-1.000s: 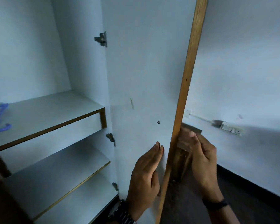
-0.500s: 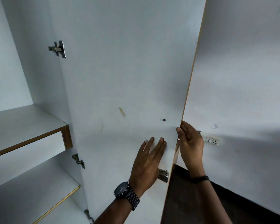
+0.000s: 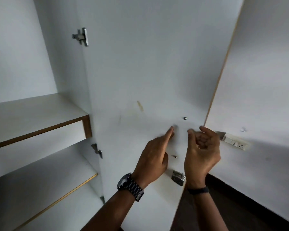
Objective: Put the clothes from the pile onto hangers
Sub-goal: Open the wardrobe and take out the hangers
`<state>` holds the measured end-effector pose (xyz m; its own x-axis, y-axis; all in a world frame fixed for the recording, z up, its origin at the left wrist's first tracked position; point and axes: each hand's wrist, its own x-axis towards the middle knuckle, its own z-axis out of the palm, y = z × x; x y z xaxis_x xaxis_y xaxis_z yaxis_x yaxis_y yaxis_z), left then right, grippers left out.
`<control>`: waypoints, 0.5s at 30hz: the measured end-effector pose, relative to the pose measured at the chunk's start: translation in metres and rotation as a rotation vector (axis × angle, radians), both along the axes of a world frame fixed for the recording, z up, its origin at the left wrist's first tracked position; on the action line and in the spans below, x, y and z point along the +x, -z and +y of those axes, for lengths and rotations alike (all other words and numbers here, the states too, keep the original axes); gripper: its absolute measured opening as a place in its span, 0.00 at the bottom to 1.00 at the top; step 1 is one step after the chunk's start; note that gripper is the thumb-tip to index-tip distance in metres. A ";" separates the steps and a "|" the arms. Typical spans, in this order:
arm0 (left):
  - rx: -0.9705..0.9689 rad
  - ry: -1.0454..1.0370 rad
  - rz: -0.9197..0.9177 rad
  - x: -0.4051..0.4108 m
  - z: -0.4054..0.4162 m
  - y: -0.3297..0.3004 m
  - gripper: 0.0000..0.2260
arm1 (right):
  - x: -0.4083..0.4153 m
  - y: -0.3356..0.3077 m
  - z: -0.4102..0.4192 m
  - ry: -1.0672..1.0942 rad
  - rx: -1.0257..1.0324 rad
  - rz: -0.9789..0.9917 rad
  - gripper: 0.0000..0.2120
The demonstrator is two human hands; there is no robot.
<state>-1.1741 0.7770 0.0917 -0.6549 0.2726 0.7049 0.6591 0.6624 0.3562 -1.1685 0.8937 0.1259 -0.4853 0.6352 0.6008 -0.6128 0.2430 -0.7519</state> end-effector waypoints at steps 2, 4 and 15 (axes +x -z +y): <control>0.093 -0.061 -0.022 0.006 -0.017 -0.008 0.37 | 0.005 0.001 -0.024 -0.079 0.026 0.059 0.11; 0.179 -0.127 -0.030 0.012 -0.038 -0.012 0.36 | 0.006 0.003 -0.050 -0.214 0.058 0.042 0.13; 0.529 -0.680 -0.036 0.076 -0.243 -0.013 0.31 | 0.022 0.023 -0.291 -0.916 0.012 -0.196 0.09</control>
